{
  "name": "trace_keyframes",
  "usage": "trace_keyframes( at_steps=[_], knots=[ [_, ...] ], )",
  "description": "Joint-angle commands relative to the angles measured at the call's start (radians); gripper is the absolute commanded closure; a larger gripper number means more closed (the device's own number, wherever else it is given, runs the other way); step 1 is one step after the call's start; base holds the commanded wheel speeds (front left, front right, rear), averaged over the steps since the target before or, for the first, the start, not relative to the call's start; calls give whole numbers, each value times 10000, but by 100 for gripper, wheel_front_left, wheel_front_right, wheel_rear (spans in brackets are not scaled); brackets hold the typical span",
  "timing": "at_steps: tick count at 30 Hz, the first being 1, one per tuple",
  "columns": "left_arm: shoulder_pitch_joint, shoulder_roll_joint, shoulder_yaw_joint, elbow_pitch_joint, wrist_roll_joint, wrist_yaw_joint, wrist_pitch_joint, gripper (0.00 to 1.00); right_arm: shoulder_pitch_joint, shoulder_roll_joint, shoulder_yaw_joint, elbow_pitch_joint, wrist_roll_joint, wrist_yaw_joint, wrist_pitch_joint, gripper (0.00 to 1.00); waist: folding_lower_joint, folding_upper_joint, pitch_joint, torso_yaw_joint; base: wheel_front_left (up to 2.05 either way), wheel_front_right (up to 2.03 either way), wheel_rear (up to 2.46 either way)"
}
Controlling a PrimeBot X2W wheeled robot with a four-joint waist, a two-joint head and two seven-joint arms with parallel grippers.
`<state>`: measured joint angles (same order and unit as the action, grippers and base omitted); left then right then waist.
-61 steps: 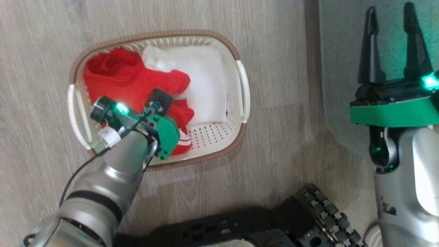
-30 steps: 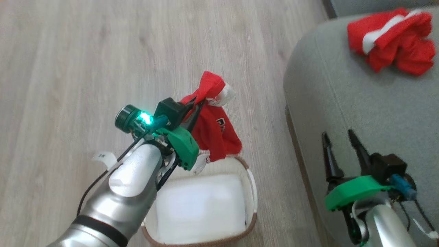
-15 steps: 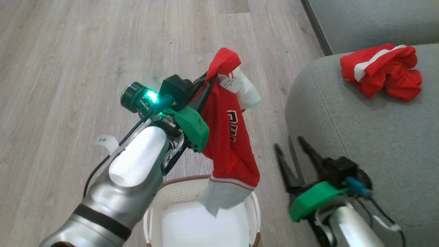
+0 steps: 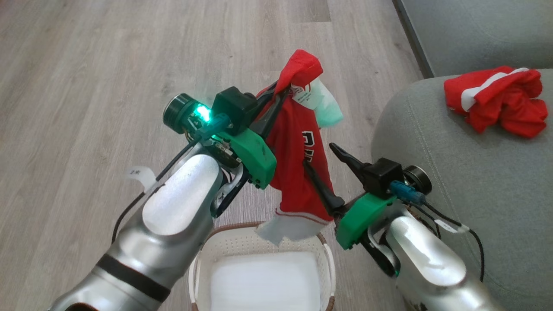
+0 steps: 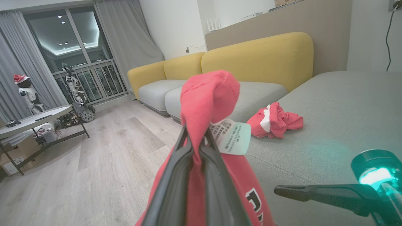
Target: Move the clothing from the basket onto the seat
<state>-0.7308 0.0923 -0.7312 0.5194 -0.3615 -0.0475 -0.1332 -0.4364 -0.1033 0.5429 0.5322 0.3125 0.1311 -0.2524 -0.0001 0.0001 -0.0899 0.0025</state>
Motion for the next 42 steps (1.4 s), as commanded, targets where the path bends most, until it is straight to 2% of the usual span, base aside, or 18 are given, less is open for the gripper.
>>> trace_keyframes(
  at_steps=[1, 12, 13, 14, 16, 26, 27, 28, 30, 31, 42],
  knots=[
    [-700, 137, 324, -427, -63, 126, 34, 100, -709, -4, 353, 80, 179, -4, -93, 0, 1, -1, 16, 100, 0, 0, 0],
    [-569, 21, 69, -876, -151, 182, 109, 100, -1840, 244, 1818, 1645, 1282, -4, -93, 0, 1, -1, 94, 443, 0, 0, 0],
    [-540, 14, 57, -906, -173, 192, 116, 100, -1929, 268, 1863, 1732, 1354, -4, -93, 23, 1, -1, 101, 463, 0, 0, 0],
    [-512, 10, 44, -931, -195, 201, 130, 100, -2002, 288, 1889, 1796, 1407, -4, -93, 55, 1, -1, 106, 480, 0, 0, 0],
    [-460, 23, 33, -968, -222, 232, 137, 100, -2112, 320, 1809, 1894, 1445, -4, -93, 100, 1, -1, 119, 487, 0, 0, 0],
    [-130, 208, 180, -943, -418, 497, -11, 100, -2264, 327, 1385, 1824, 1269, -4, -93, 100, 1, -1, 220, 198, 0, 0, 0],
    [-83, 233, 213, -932, -444, 535, -61, 87, -2259, 310, 1313, 1780, 1249, -4, -93, 100, 1, -1, 233, 129, 0, 0, 0],
    [-25, 247, 245, -917, -482, 562, -107, 59, -2252, 283, 1234, 1739, 1230, -4, -93, 100, 1, -1, 242, 74, 0, 0, 0],
    [106, 306, 299, -872, -543, 614, -209, 14, -2248, 213, 1109, 1659, 1171, -4, -93, 100, 1, -1, 262, -73, 0, 0, 0],
    [173, 342, 311, -842, -554, 639, -267, 0, -2252, 164, 1043, 1620, 1146, -4, -93, 100, 1, -1, 269, -145, 0, 0, 0],
    [1065, 508, 237, -463, -665, 739, -856, 0, -2375, -611, 274, 1282, 782, -4, -93, 100, 1, -1, 338, -1387, 0, 0, 0]
  ],
)
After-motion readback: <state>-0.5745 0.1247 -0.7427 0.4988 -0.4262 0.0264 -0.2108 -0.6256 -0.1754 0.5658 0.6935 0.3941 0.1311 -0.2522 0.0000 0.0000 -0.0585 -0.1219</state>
